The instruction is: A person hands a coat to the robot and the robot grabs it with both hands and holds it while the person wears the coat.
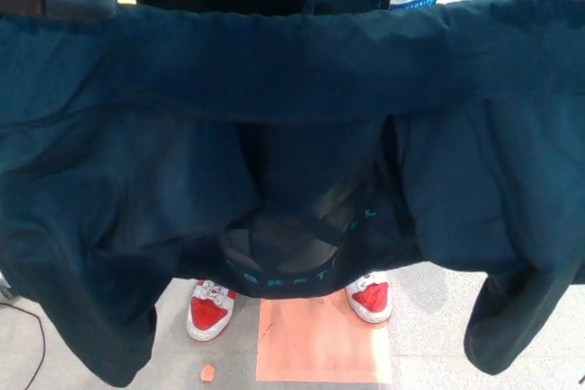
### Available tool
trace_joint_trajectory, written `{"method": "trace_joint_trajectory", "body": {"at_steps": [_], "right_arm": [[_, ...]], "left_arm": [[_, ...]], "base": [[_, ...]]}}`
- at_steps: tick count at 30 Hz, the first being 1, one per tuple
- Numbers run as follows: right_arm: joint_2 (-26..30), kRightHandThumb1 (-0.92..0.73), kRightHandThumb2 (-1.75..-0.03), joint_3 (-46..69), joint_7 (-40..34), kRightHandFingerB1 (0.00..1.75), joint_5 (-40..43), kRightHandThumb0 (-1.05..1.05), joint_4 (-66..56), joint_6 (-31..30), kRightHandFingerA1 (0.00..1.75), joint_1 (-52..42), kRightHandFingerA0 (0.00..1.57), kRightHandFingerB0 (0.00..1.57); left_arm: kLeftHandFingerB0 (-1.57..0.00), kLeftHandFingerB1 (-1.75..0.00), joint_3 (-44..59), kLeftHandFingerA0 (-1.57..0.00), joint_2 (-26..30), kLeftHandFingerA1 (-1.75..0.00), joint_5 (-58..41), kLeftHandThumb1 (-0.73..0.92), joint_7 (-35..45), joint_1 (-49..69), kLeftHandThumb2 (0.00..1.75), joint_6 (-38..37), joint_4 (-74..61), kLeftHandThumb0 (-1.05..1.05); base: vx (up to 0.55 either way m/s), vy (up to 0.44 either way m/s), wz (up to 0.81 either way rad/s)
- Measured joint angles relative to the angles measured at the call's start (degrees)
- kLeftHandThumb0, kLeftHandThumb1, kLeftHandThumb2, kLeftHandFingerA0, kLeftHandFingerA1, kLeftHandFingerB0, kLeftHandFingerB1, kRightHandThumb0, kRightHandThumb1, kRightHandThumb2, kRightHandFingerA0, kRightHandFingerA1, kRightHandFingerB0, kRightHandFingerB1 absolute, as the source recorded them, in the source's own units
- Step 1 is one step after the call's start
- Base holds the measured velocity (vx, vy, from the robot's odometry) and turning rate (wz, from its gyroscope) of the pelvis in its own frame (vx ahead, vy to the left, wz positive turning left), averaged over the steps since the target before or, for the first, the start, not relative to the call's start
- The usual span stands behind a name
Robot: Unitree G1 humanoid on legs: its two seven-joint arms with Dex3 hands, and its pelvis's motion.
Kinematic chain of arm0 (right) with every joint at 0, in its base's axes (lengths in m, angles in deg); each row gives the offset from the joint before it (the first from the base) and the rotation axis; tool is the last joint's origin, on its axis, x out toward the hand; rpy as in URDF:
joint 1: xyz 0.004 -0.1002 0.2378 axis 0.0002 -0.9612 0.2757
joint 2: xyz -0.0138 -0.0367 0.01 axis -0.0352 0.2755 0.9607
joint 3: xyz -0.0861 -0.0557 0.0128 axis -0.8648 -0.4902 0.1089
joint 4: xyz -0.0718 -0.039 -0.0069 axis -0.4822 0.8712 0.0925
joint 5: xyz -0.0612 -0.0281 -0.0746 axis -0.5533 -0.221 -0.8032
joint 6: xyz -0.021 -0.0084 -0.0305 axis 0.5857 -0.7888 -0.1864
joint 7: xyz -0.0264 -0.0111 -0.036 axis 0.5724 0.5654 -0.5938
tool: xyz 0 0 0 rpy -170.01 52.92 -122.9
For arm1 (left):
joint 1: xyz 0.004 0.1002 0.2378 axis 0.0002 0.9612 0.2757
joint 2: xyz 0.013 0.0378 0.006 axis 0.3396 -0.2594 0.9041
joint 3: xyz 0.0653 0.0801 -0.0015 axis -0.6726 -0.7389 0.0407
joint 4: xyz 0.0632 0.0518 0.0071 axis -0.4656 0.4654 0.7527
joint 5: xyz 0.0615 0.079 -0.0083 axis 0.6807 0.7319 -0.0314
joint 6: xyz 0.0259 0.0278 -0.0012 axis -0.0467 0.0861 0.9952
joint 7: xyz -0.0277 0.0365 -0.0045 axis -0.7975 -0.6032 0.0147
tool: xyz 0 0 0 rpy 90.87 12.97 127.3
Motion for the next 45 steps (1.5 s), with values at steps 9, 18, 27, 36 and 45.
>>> {"method": "trace_joint_trajectory", "body": {"at_steps": [9, 18, 27, 36, 45], "right_arm": [[0.0, -0.52, -0.9, -7.3, 9.4, 0.16, -1.0, -0.85, 4.1, -2.8, 0.59, 3.6, 0.35, 0.02], [0.0, -0.55, -0.91, -12.7, 18.7, 0.13, -1.2, -0.89, 6.5, -6.1, 0.54, 5.8, 0.26, 0.03], [0.1, -0.51, -0.89, -17.8, 27.8, 0.17, -2.2, -0.86, 9.2, -8.7, 0.69, 7.8, 0.51, 0.05], [0.1, -0.61, -0.92, -22.0, 35.4, 0.16, -3.9, -1.0, 10.5, -9.6, 0.68, 9.7, 0.49, 0.1], [0.1, -0.7, -0.61, -22.7, 40.8, 0.33, -5.2, -0.84, 11.8, -10.3, 0.74, 9.1, 0.65, 0.25]], "left_arm": [[-0.1, -0.22, -3.9, -0.07, -0.1, -0.33, -0.2, 0.51, 6.1, -2.5, 0.86, 2.6, 1.7, -0.87], [-0.07, -0.25, -6.7, -0.11, -0.2, -0.41, -0.9, 0.5, 12.0, -2.6, 0.85, 5.5, 2.7, -0.85], [-0.06, -0.24, -10.7, -0.04, -1.2, -0.4, -1.1, 0.49, 18.6, -2.6, 0.91, 8.7, 4.3, -0.82], [-0.07, -0.16, -15.3, -0.25, -4.4, -0.42, -0.8, 0.55, 25.2, -3.4, 0.88, 12.1, 7.0, -0.96], [-0.13, -0.3, -19.3, -0.66, -8.0, -0.62, 0.4, 0.51, 31.6, -5.2, 0.73, 15.3, 11.1, -0.97]], "base": [[0.0, 0.0, 0.0], [0.0, 0.0, 0.0], [0.0, 0.0, 0.0], [0.0, 0.0, 0.0], [0.0, 0.0, 0.0]]}}
